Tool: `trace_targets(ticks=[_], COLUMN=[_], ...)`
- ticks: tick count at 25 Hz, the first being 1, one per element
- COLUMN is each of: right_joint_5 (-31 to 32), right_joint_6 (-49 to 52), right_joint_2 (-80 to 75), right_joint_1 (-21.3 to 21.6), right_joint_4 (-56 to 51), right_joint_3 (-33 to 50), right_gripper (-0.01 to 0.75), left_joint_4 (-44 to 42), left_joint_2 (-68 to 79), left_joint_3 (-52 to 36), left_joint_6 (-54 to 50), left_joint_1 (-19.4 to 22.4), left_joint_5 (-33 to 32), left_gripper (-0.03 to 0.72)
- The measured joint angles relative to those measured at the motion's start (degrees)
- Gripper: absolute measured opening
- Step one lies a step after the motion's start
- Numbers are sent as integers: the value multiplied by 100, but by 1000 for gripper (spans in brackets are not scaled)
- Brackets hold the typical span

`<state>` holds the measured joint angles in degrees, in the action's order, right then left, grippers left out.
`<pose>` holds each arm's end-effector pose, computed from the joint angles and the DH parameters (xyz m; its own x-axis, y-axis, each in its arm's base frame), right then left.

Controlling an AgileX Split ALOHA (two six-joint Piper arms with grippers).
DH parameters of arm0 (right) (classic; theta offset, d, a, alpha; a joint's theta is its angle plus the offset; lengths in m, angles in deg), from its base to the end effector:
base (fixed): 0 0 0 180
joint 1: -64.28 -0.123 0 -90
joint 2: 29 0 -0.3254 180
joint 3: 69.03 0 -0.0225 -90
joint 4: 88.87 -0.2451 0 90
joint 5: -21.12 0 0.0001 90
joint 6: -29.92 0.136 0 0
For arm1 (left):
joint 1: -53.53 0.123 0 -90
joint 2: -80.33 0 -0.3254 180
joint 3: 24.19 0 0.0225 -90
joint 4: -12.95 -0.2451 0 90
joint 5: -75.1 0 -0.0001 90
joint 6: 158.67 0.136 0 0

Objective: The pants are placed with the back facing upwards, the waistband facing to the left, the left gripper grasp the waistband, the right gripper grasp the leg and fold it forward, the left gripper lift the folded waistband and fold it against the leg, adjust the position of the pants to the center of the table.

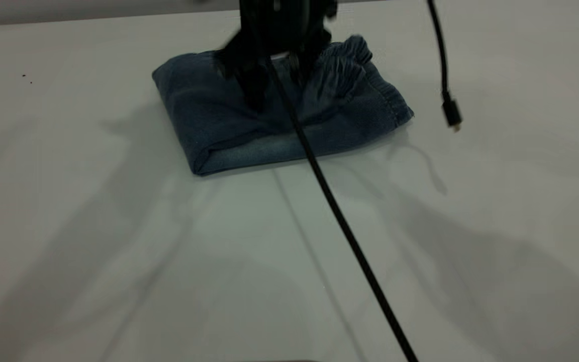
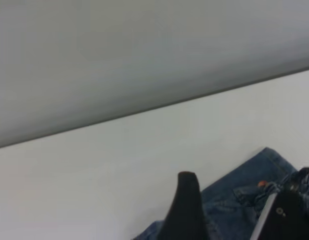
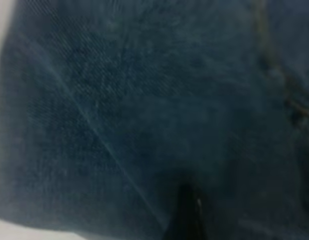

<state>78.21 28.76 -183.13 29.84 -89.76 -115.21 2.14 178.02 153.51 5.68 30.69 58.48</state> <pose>0.4674 0.3226 0.0794 -0.7900 -0.5560 -0.2583 -0.5776 0.8162 0.0095 0.3812 -0.1526 0.3648 -0.4386 0.0850 -0.8946 0.3042 0.9508 -0.0588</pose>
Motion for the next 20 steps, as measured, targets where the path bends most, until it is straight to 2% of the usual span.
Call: trace_targets(ticks=[4, 10, 15, 20], right_joint_5=[231, 1038, 1142, 1107], right_joint_6=[290, 1340, 1859, 1759], right_joint_2=[-228, -282, -282, -287], right_joint_1=[-12, -20, -3, -3], right_joint_4=[-25, -348, -1276, -1945], right_joint_3=[-35, -58, -58, -58], right_gripper=[507, 507, 507, 507], left_joint_4=[0, 0, 0, 0], left_joint_2=[0, 0, 0, 0], left_joint_3=[0, 0, 0, 0], left_joint_6=[-4, -4, -4, -2], left_joint_1=[0, 0, -5, -11], left_joint_5=[-49, -83, -119, -341], left_gripper=[571, 571, 571, 571])
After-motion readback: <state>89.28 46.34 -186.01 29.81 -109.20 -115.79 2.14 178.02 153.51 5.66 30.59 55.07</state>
